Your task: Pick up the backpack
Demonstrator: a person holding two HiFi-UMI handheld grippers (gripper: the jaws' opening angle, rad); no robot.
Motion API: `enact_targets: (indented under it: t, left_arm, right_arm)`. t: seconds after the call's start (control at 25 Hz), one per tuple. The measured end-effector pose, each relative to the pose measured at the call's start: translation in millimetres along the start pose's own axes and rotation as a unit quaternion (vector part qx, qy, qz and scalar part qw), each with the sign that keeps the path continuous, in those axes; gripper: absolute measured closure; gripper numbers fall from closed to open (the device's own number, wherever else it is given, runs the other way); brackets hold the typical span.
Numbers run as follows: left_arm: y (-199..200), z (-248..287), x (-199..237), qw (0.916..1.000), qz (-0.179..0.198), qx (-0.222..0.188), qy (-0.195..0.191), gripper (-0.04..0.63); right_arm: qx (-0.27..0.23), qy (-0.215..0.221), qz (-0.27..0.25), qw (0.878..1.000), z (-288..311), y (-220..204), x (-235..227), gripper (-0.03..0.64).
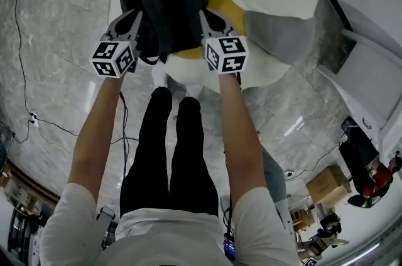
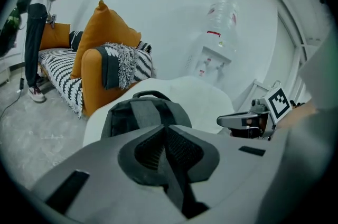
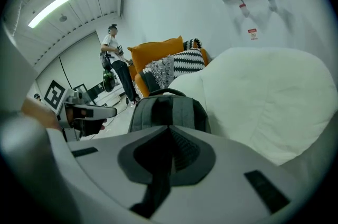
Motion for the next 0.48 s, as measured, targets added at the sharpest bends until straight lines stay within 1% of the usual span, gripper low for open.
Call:
enact_targets:
  t: [0.12,0.2,0.32,0.48]
  left_arm:
    - [-8,12,11,0.9999,-0.005,0.013,0.001,0.59]
    - [-12,22,19,0.9998,-0.006,0.019,-0.001,0.561]
    - [-18,33,27,0.9996,-0.009,0.028,-0.006,0.517]
    - [-20,44,32,0.9993,-0.008,0.034,-0.017,0.48]
  right_arm:
    - [0.008,0.007,-0.008,1.0,15,-5,-5,0.609]
    - [0.013,0.011,-0.014,1.0,25,-8,-10,0.609]
    - [0.021,0.003,-0.02,1.0,37,-13,-18,0.607]
    - [0.027,-0.006,-0.024,0.999,48,-16,-25,0.595]
Point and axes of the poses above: the fingertips, and each gripper's own axes: z forward along the fingers, x to its left, y out of its top, the point moved 8 cm from there along -z, backward along the fingers, and after that the axes turned 5 degrees about -z, right-handed, at the moved point
